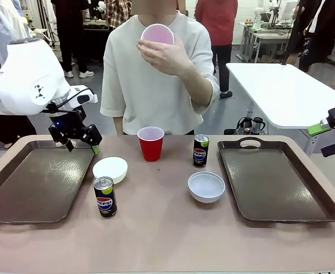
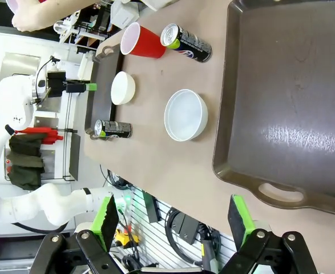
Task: Prepare tableware on both trays.
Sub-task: Pick up a Picnic Bowl from the table and place it on a Handle tray.
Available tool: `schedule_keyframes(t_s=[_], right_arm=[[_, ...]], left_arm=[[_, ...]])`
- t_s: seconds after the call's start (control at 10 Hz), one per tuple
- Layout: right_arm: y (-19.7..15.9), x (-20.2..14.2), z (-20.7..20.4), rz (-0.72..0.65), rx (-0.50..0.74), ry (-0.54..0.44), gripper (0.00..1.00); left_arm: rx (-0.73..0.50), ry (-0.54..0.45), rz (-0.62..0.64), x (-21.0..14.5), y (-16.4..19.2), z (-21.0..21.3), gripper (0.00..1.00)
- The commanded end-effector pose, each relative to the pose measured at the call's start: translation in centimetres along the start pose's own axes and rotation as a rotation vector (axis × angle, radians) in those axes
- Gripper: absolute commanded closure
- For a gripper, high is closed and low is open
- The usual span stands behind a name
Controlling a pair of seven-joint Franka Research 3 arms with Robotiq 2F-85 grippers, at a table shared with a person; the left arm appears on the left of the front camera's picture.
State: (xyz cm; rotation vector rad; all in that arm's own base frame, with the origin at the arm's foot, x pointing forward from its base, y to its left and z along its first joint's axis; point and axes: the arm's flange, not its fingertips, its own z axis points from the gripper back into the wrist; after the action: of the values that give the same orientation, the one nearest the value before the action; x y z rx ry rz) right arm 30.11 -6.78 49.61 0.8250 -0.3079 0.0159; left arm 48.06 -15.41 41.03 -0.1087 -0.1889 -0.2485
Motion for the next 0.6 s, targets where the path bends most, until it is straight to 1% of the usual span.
schedule_keyframes(t_s=[0.0, 0.2, 0.5], right_arm=[[-0.1, 0.2, -0.1, 0.004, 0.026, -0.003, 0.0], [-0.1, 0.2, -0.1, 0.004, 0.026, -0.003, 0.0], [-0.1, 0.2, -0.1, 0.004, 0.026, -0.003, 0.0]], left_arm=[[-0.027, -0.012, -0.047, -0.5, -0.7, -0.4, 0.0], [-0.024, 0.019, -0.079, 0.4, -2.3, -2.5, 0.0], [-0.013, 0.029, -0.079, 1.5, -1.7, -5.8, 0.0]])
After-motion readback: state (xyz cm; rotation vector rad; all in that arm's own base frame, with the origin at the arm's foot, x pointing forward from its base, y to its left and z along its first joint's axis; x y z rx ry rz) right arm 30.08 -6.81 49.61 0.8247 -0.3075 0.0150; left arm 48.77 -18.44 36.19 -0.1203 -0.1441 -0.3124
